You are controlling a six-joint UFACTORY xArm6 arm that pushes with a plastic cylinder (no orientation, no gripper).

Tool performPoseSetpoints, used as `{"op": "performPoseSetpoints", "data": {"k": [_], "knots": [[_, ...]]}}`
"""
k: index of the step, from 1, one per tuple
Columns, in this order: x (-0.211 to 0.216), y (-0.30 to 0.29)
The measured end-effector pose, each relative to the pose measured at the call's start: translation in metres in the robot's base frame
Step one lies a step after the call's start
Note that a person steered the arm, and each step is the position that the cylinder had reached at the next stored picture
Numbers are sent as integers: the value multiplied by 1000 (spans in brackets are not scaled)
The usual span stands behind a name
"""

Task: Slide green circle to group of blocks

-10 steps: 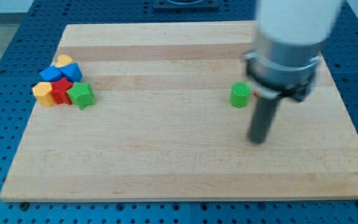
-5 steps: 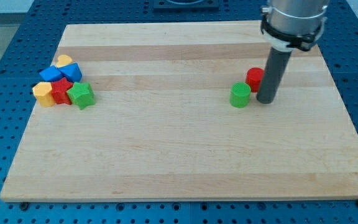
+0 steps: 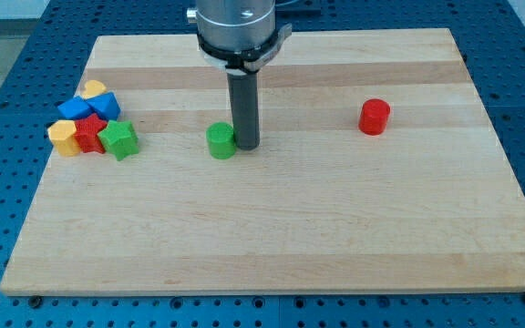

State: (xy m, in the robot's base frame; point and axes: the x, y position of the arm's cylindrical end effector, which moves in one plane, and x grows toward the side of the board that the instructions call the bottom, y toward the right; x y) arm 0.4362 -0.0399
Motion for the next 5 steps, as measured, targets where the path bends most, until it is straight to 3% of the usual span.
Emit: {"op": "performPoseSetpoints", "data": {"k": [3,5], "knots": [[0,-71],[-30,-95]]}}
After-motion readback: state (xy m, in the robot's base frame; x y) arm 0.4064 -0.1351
